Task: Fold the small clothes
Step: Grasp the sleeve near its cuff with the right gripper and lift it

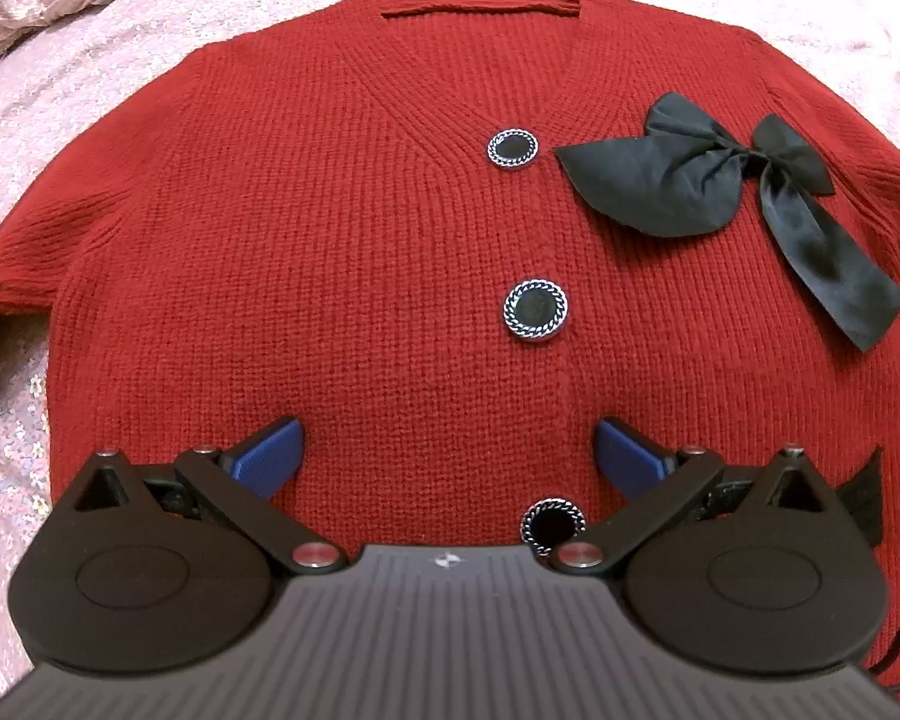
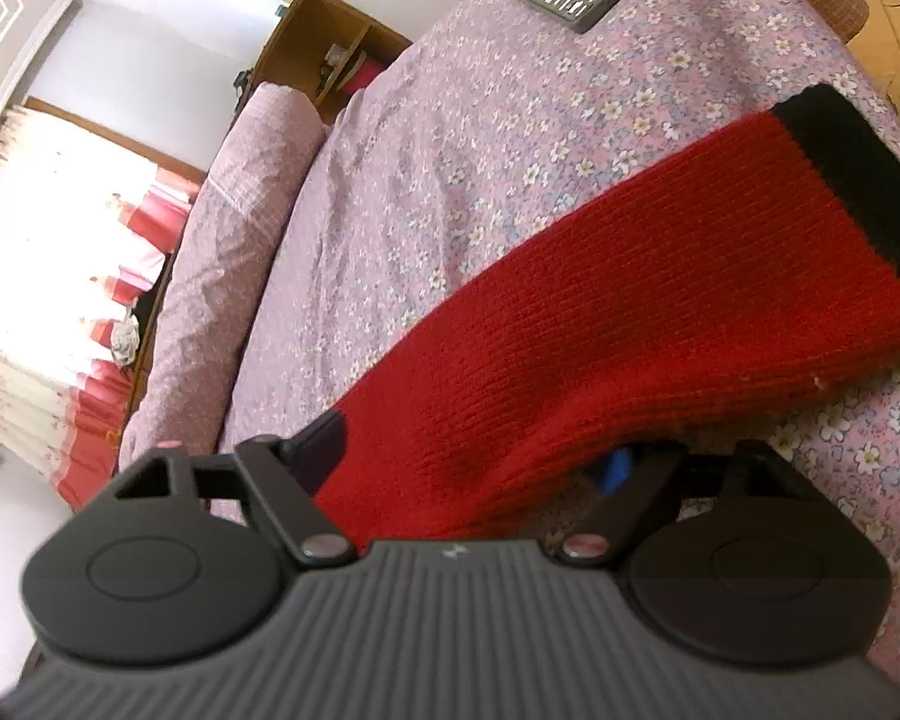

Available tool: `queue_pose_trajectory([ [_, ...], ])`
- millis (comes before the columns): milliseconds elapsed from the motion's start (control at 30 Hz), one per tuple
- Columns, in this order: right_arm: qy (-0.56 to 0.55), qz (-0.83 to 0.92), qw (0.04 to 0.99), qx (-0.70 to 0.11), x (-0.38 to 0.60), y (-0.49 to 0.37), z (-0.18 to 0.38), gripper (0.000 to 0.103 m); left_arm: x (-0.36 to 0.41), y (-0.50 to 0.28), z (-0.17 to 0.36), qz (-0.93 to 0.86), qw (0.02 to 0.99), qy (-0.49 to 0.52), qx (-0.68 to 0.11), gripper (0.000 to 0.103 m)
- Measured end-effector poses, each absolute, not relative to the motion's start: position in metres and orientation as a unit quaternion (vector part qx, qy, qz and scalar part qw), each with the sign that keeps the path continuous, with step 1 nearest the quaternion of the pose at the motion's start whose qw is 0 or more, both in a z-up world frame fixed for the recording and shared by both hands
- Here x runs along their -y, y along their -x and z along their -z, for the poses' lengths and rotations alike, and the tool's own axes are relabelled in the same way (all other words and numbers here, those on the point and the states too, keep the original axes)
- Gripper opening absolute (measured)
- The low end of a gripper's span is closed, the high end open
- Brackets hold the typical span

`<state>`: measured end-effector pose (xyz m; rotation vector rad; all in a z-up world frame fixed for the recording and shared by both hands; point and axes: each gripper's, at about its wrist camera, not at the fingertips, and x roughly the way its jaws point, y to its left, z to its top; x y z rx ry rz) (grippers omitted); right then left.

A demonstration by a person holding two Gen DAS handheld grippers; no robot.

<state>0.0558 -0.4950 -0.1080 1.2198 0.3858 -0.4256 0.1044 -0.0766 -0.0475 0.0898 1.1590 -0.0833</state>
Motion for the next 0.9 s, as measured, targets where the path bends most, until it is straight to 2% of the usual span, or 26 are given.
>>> queue_pose_trajectory([
  [167, -0.572, 0.192, 0.779, -0.171, 0.5, -0.051, 0.112, 0.066, 0.077, -0.104, 0.047, 0.039, 0.835, -0.044, -0.547, 0.103],
  [233, -0.571, 0.197, 0.778, -0.173, 0.5, -0.048, 0.115, 0.051, 0.077, -0.103, 0.047, 0.039, 0.836, -0.043, -0.545, 0.103],
  [267, -0.569, 0.198, 0.779, -0.175, 0.501, -0.046, 0.115, 0.047, 0.077, -0.103, 0.047, 0.039, 0.837, -0.044, -0.545, 0.103],
  [333, -0.563, 0.199, 0.783, -0.175, 0.503, -0.044, 0.115, 0.031, 0.077, -0.102, 0.046, 0.04, 0.837, -0.043, -0.543, 0.103],
  [433, -0.548, 0.195, 0.795, -0.172, 0.505, -0.04, 0.111, 0.019, 0.077, -0.1, 0.043, 0.046, 0.841, -0.048, -0.538, 0.103],
  [533, -0.52, 0.184, 0.818, -0.165, 0.504, -0.038, 0.1, 0.015, 0.075, -0.098, 0.037, 0.054, 0.844, -0.054, -0.531, 0.103],
  [900, -0.455, 0.118, 0.871, -0.141, 0.486, -0.055, 0.046, 0.014, 0.049, -0.096, 0.014, 0.031, 0.861, -0.044, -0.506, 0.103],
])
